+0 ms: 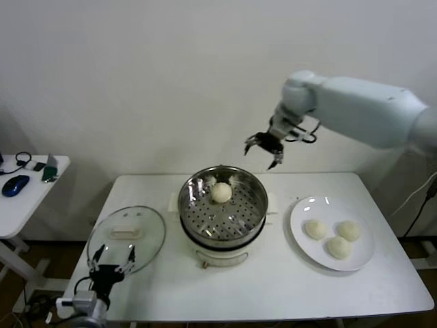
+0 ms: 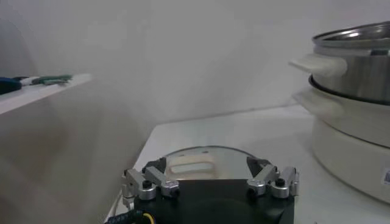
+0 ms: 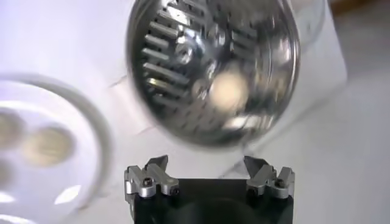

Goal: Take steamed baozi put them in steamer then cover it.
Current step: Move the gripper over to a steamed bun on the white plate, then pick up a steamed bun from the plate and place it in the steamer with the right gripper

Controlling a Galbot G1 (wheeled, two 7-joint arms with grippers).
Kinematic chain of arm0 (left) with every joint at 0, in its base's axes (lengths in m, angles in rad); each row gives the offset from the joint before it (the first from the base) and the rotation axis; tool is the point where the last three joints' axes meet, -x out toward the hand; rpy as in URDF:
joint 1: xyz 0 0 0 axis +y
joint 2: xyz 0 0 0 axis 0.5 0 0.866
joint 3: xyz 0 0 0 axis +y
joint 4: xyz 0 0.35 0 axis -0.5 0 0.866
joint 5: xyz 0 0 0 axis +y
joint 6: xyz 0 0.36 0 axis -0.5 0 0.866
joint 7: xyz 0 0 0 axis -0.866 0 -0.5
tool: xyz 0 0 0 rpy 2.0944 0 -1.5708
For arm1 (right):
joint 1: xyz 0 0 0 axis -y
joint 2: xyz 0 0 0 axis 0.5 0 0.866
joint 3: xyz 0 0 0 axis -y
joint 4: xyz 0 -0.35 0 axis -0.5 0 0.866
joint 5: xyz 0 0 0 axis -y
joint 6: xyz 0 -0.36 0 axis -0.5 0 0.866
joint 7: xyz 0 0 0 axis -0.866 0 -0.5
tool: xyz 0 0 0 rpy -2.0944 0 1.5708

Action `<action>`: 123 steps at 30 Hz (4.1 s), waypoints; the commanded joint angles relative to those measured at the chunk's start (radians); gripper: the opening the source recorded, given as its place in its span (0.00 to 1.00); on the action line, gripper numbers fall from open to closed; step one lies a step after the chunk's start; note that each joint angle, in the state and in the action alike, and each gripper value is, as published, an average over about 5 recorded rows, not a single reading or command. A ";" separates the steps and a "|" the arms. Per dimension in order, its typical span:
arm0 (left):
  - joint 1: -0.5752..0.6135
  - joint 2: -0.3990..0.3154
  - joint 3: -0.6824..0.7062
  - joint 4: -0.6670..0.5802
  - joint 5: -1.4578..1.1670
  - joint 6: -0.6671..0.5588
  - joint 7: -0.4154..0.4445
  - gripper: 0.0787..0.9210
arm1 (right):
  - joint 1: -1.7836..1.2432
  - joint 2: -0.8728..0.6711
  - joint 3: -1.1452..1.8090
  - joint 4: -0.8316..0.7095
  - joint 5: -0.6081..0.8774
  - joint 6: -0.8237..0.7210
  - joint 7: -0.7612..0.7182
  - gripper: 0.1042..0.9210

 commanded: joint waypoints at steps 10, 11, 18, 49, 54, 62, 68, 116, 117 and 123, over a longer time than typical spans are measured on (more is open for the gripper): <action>-0.012 0.000 0.002 0.011 -0.002 -0.007 0.003 0.88 | -0.064 -0.439 -0.224 0.241 0.180 -0.546 0.082 0.88; -0.011 0.001 0.000 0.011 -0.003 -0.007 0.003 0.88 | -0.112 -0.448 -0.189 0.223 0.157 -0.546 0.085 0.88; -0.003 0.004 -0.013 0.007 -0.003 -0.010 0.004 0.88 | -0.428 -0.434 0.092 0.102 0.037 -0.534 0.108 0.88; 0.031 -0.007 -0.029 -0.005 -0.002 -0.021 -0.003 0.88 | -0.749 -0.162 0.414 -0.193 -0.116 -0.528 0.162 0.76; 0.028 -0.009 -0.025 -0.013 0.000 -0.016 -0.003 0.88 | -0.695 -0.180 0.386 -0.164 -0.120 -0.522 0.143 0.75; 0.024 -0.010 -0.022 -0.018 0.002 -0.009 -0.003 0.88 | -0.318 -0.181 0.162 -0.073 -0.016 -0.473 0.061 0.74; 0.023 -0.006 -0.023 -0.025 0.001 -0.005 -0.003 0.88 | 0.017 -0.112 -0.007 0.020 0.172 -0.476 -0.005 0.74; 0.047 -0.004 -0.039 -0.068 -0.031 -0.013 -0.004 0.88 | -0.334 0.473 0.129 0.016 0.276 -0.743 0.256 0.75; 0.047 -0.004 -0.039 -0.068 -0.031 -0.013 -0.004 0.88 | -0.338 0.477 0.132 0.008 0.274 -0.742 0.258 0.75; 0.045 -0.005 -0.040 -0.067 -0.031 -0.013 -0.005 0.88 | -0.345 0.492 0.142 -0.027 0.253 -0.729 0.254 0.75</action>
